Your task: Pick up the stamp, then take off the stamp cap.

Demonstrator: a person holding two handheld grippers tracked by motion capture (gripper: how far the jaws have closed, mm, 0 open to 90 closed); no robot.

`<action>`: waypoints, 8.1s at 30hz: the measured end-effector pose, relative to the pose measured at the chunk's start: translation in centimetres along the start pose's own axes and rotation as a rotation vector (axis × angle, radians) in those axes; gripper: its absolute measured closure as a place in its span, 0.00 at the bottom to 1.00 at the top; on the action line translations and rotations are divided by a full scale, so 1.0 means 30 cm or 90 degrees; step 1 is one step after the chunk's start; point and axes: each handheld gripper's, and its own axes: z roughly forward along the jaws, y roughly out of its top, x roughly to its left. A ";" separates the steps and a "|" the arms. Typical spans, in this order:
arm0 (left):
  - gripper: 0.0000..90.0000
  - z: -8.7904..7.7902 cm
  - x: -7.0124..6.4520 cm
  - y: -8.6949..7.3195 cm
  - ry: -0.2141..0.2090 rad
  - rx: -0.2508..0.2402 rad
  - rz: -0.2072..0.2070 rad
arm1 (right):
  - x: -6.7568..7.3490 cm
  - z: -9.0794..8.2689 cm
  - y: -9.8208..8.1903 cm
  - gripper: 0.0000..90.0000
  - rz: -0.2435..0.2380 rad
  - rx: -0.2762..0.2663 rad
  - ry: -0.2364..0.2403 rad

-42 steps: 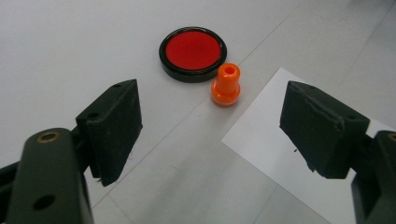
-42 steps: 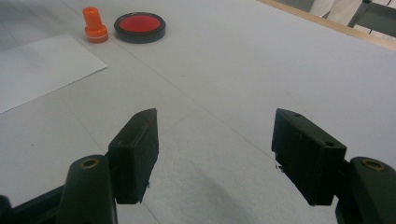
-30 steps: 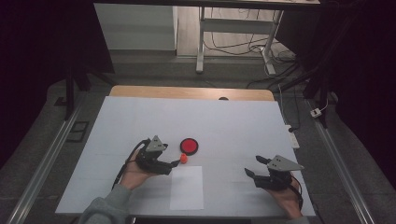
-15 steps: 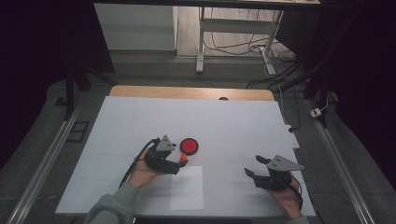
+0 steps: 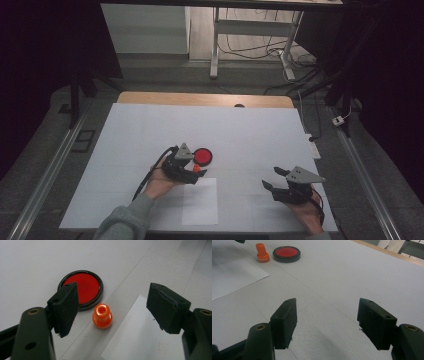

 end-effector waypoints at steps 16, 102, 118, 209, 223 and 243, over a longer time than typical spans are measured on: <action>0.46 0.045 0.000 -0.029 0.002 0.026 0.021 | 0.001 0.006 -0.004 0.35 -0.003 0.007 0.001; 0.80 -0.080 0.014 -0.036 0.021 -0.042 0.025 | 0.007 0.013 -0.001 0.35 -0.012 0.012 0.000; 0.80 -0.133 0.018 -0.045 0.006 -0.060 0.017 | 0.008 0.013 -0.001 0.36 -0.013 0.008 0.002; 0.80 -0.197 -0.054 -0.043 -0.108 -0.132 -0.016 | 0.081 0.060 0.060 0.36 -0.019 -0.024 0.037; 0.80 -0.180 -0.050 -0.035 -0.105 -0.130 -0.015 | 0.116 0.081 0.072 0.35 -0.022 -0.025 0.051; 0.80 -0.174 -0.052 -0.029 -0.102 -0.130 -0.011 | 0.189 0.110 0.129 0.37 -0.032 -0.038 0.102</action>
